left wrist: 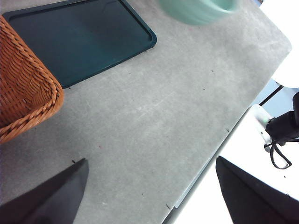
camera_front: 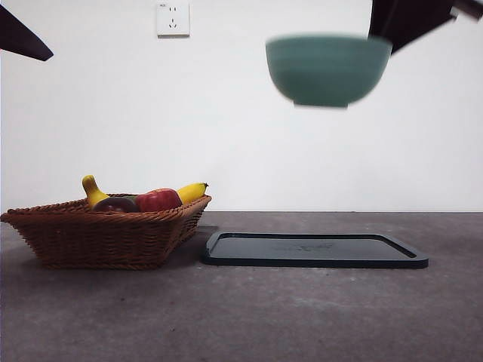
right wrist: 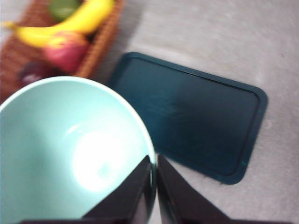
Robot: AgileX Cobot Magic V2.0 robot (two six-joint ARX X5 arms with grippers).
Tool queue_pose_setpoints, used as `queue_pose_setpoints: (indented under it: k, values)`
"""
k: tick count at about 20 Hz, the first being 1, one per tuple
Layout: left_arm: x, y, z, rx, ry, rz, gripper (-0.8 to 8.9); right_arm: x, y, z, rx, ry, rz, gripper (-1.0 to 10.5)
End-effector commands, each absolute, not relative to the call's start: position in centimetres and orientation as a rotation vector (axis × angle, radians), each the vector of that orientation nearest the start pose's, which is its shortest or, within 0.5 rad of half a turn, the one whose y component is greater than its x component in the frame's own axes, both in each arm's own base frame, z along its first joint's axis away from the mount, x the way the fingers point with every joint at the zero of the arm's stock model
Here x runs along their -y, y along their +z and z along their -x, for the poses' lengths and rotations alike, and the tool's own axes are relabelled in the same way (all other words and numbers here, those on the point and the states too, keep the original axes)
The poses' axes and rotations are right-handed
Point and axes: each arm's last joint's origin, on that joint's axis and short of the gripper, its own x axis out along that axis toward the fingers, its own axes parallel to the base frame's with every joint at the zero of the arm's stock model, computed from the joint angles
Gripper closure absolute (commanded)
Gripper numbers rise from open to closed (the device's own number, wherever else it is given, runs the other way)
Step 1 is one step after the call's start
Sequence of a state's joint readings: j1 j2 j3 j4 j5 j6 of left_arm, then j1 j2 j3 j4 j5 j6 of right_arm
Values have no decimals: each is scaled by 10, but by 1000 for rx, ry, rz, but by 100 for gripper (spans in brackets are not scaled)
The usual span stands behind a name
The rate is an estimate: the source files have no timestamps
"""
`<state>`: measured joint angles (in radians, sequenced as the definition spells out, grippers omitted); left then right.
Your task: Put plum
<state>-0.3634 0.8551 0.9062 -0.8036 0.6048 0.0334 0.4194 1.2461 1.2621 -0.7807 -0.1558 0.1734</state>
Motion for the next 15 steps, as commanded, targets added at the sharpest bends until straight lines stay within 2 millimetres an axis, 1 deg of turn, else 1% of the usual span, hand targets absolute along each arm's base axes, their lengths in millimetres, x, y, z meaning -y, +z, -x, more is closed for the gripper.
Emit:
queue_pose_setpoints:
  k: [1, 3, 5, 10, 15]
  values:
    - [72, 318, -141, -732, -949, 52, 381, -109, 351, -209, -794, 519, -34, 937]
    - [72, 318, -141, -732, -949, 52, 381, -109, 342, -196, -806, 529, -16, 937]
    - [72, 318, -141, -732, -949, 52, 381, -111, 326, -190, -821, 533, -6, 937]
    - [72, 318, -140, -732, -949, 52, 381, -121, 275, -188, -875, 547, -22, 937]
    - [72, 318, -141, -731, -949, 52, 381, -127, 233, -185, -932, 544, -36, 937]
